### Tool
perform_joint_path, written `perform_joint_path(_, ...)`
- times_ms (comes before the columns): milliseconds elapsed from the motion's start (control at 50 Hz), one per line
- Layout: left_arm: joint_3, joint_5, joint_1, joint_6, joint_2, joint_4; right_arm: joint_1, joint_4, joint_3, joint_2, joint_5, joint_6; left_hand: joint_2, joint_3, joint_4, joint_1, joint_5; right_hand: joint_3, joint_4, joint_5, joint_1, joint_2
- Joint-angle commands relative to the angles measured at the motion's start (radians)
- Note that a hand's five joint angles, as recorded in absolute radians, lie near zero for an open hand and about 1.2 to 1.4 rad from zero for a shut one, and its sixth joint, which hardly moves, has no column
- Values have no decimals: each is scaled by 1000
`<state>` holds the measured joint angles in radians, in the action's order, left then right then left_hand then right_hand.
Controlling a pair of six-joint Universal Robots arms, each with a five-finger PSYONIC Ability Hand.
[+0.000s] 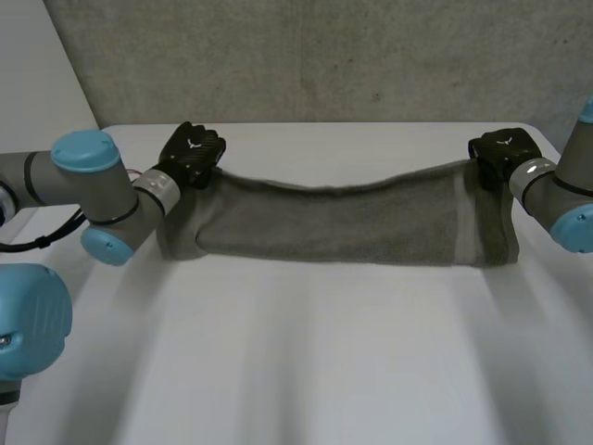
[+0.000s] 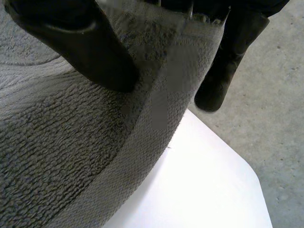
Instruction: Fold the towel.
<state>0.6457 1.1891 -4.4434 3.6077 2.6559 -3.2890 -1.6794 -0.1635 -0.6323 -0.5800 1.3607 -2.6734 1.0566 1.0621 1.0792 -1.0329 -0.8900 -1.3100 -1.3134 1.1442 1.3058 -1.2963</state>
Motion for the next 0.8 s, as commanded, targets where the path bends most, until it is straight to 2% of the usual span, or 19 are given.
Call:
perform_joint_path(20,6,35,6,3,-2,-1,-16,-2,14,14,6,-6,-878,-884,-901,855,886,1135,1139,-1144,-1131,1122)
perform_joint_path(140,28,89,13,0,-22,2,-33,-8,-1,-12,37,-11,-881,-887,-904,858,889,1135,1139,-1144,-1131,1122)
perform_joint_path(200,68,112,12,-1,-70,15,-54,-13,-43,-69,43,-39,-881,-887,-904,858,889,1135,1139,-1144,-1131,1122)
perform_joint_path(280,187,116,-2,-6,-186,20,-52,-8,-212,-228,25,-109,-878,-884,-901,855,886,1135,1139,-1144,-1131,1122)
perform_joint_path(300,187,116,-2,-6,-186,20,-52,-8,-213,-228,25,-109,-878,-884,-901,855,886,1135,1139,-1144,-1131,1122)
perform_joint_path(340,282,110,-10,-7,-275,15,-51,7,-347,-340,18,-117,-878,-884,-901,855,886,1135,1139,-1144,-1131,1122)
perform_joint_path(360,282,110,-10,-7,-275,15,-51,7,-348,-340,18,-117,-878,-884,-901,855,886,1135,1139,-1144,-1131,1122)
perform_joint_path(400,371,110,-16,-9,-356,14,-49,32,-468,-430,-11,-117,-878,-884,-901,855,886,1135,1139,-1144,-1131,1122)
perform_joint_path(460,416,109,-17,-9,-398,14,-48,41,-521,-465,-28,-117,-878,-884,-901,855,886,1135,1139,-1144,-1131,1122)
perform_joint_path(500,521,106,-19,-9,-477,14,-39,45,-605,-501,-57,-103,-878,-884,-901,855,886,1135,1139,-1144,-1131,1122)
perform_joint_path(600,681,102,-19,-7,-571,3,19,45,-708,-506,-78,-31,-878,-884,-901,855,886,1135,1139,-1144,-1131,1122)
perform_joint_path(680,773,102,-19,-9,-620,-9,49,48,-750,-491,-78,33,-878,-884,-901,855,886,1008,1011,-1017,-1004,994)
perform_joint_path(800,902,102,-19,-9,-696,-52,98,88,-767,-397,-77,101,-875,-881,-898,852,883,964,967,-972,-960,950)
